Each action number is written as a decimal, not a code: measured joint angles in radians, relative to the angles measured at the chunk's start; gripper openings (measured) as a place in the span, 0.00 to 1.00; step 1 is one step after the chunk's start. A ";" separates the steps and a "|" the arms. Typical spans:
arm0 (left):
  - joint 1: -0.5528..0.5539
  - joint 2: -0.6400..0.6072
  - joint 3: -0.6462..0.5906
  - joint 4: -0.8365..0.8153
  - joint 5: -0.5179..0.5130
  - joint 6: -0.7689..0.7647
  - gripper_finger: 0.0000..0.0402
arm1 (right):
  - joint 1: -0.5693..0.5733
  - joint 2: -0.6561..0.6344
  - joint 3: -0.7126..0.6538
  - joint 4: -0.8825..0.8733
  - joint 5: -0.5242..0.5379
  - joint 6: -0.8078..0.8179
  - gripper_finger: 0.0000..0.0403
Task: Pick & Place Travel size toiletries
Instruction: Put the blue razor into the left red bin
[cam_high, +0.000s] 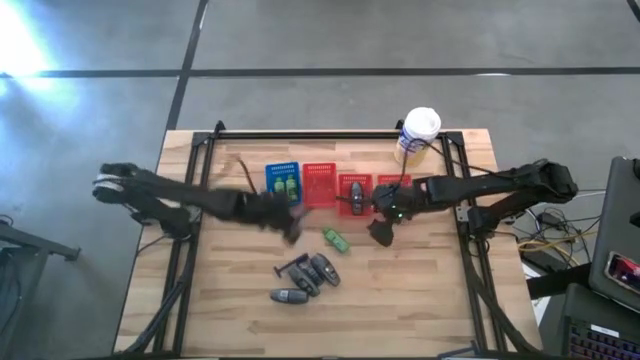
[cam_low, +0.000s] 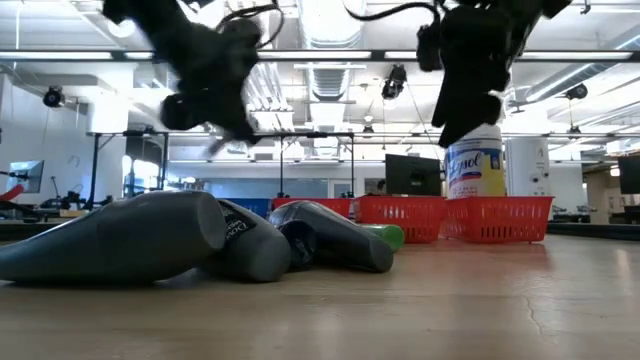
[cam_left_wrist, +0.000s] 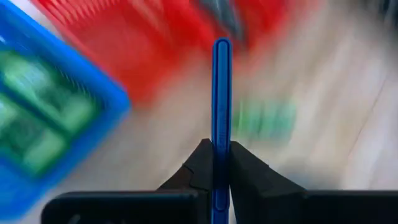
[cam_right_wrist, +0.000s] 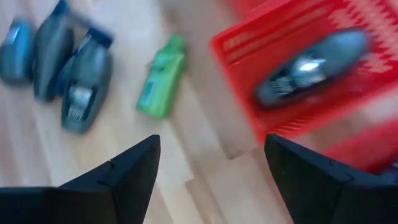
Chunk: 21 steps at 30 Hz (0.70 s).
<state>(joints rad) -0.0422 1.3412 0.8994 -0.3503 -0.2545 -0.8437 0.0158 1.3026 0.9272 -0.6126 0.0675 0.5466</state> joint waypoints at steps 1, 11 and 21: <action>0.051 -0.013 -0.008 0.065 0.002 -0.066 0.07 | 0.000 -0.020 0.000 -0.007 0.031 0.030 0.70; 0.277 0.228 0.016 0.436 0.010 -0.312 0.07 | 0.000 -0.111 -0.001 -0.020 0.202 0.185 0.73; 0.282 0.415 0.228 0.222 -0.073 -0.268 0.21 | 0.000 -0.110 -0.002 -0.040 0.202 0.188 0.81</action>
<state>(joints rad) 0.2402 1.7565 1.1272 -0.1286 -0.3275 -1.1115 0.0154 1.1923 0.9253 -0.6529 0.2699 0.7341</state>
